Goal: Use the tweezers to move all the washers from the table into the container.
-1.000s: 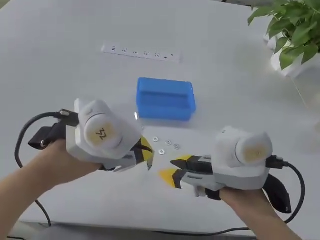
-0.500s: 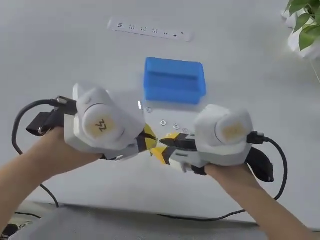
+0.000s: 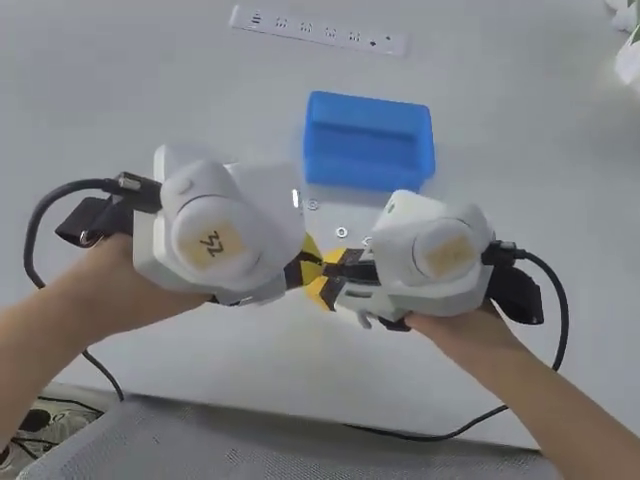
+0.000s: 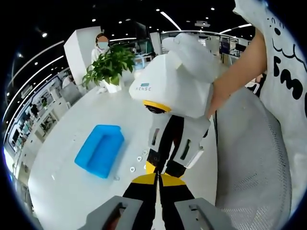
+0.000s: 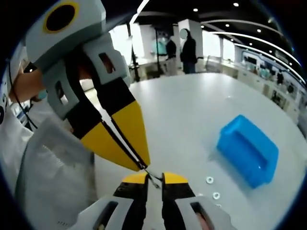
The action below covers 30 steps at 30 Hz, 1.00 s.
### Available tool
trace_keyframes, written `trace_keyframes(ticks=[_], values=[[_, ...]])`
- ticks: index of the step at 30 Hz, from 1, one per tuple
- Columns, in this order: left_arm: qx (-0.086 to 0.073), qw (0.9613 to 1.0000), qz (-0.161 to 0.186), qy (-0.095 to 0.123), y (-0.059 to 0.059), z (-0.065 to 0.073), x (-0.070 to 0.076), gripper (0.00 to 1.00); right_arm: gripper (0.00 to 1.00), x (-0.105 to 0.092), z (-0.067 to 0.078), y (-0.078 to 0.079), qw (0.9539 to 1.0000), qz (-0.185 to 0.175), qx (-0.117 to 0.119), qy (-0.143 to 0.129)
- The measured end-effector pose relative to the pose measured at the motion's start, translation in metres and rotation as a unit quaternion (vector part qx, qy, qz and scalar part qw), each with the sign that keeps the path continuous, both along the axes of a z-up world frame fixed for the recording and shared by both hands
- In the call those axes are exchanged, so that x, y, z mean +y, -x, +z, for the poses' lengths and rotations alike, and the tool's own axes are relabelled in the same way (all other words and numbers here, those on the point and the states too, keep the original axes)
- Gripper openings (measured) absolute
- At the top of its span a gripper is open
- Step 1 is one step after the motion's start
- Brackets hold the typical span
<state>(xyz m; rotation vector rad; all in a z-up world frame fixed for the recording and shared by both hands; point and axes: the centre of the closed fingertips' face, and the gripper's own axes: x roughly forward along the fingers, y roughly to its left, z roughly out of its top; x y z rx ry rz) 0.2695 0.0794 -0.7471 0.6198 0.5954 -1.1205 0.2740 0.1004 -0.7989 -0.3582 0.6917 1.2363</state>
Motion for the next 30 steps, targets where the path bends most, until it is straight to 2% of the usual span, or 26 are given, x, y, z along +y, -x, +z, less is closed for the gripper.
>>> trace_keyframes(ticks=[6,9,16,21,23,28,30], values=[[-0.012,0.9999,0.005,0.005,-0.018,0.006,0.002,0.00,0.08,0.000,0.006,-0.020,0.9997,-0.015,0.003,-0.017],[-0.021,0.9998,0.002,0.001,-0.028,0.009,0.003,0.00,0.08,0.003,0.008,-0.031,0.9994,-0.021,0.004,-0.027],[-0.036,0.9993,0.000,-0.008,-0.047,0.012,0.007,0.00,0.08,0.010,0.012,-0.052,0.9993,-0.019,-0.007,-0.032],[-0.042,0.9991,0.002,-0.009,-0.060,0.012,0.008,0.00,0.08,0.010,0.014,-0.061,0.9990,-0.023,-0.007,-0.038],[-0.043,0.9990,0.000,-0.009,-0.062,0.012,0.008,0.00,0.08,0.010,0.014,-0.063,0.9989,-0.024,-0.009,-0.039],[-0.051,0.9986,0.002,-0.011,-0.076,0.013,0.009,0.00,0.08,0.013,0.016,-0.079,0.9986,-0.021,-0.029,-0.039],[-0.055,0.9984,0.003,-0.013,-0.078,0.012,0.010,0.00,0.08,0.014,0.016,-0.085,0.9986,-0.021,-0.028,-0.040]])
